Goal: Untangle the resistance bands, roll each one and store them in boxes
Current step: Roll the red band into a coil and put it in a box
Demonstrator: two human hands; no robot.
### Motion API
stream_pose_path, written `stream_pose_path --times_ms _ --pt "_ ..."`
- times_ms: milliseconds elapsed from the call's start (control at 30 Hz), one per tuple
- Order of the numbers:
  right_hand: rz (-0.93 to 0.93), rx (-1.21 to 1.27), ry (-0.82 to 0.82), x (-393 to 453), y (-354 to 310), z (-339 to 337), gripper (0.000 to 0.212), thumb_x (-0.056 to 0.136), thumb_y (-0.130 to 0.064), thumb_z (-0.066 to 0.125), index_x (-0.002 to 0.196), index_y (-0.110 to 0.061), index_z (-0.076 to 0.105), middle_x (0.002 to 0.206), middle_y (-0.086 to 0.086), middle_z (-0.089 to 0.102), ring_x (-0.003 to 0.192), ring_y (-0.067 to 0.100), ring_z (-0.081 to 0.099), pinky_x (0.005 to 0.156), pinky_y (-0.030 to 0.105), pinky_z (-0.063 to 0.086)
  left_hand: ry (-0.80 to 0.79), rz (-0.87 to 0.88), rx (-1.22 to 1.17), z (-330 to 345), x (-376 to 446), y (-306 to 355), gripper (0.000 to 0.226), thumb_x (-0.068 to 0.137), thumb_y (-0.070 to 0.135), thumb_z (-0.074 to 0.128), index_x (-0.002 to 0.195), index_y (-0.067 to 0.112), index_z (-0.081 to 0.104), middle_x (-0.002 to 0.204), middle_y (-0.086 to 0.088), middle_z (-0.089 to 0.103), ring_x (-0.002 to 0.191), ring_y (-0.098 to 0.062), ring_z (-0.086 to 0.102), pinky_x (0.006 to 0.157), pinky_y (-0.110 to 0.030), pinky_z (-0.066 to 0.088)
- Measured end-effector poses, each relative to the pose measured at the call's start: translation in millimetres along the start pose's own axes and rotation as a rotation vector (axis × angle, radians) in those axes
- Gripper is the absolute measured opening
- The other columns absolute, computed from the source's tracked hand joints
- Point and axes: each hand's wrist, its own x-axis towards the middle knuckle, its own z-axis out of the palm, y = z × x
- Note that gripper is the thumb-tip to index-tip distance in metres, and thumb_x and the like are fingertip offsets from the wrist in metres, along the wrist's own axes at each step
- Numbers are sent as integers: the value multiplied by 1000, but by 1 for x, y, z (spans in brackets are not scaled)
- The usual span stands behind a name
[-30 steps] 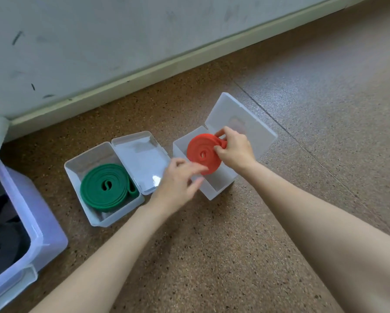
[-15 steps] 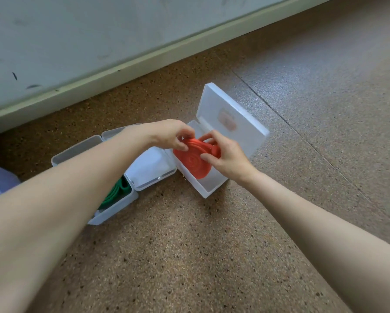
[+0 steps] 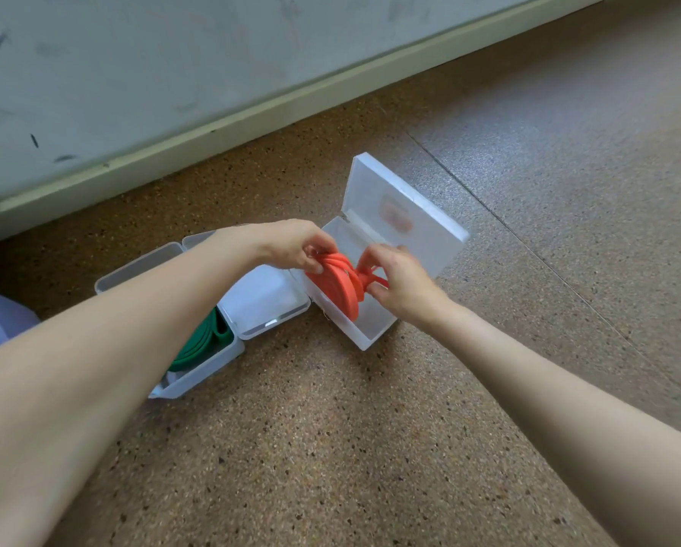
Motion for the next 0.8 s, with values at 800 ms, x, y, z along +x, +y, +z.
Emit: stream_pose_path --times_ms 800 --pt "229 -216 84 -3 -9 28 25 98 -19 44 114 -1 39 104 25 63 97 41 60 68 39 41 310 -238 53 49 22 30 46 89 10 54 133 16 43 128 -12 48 120 -32 47 91 -40 39"
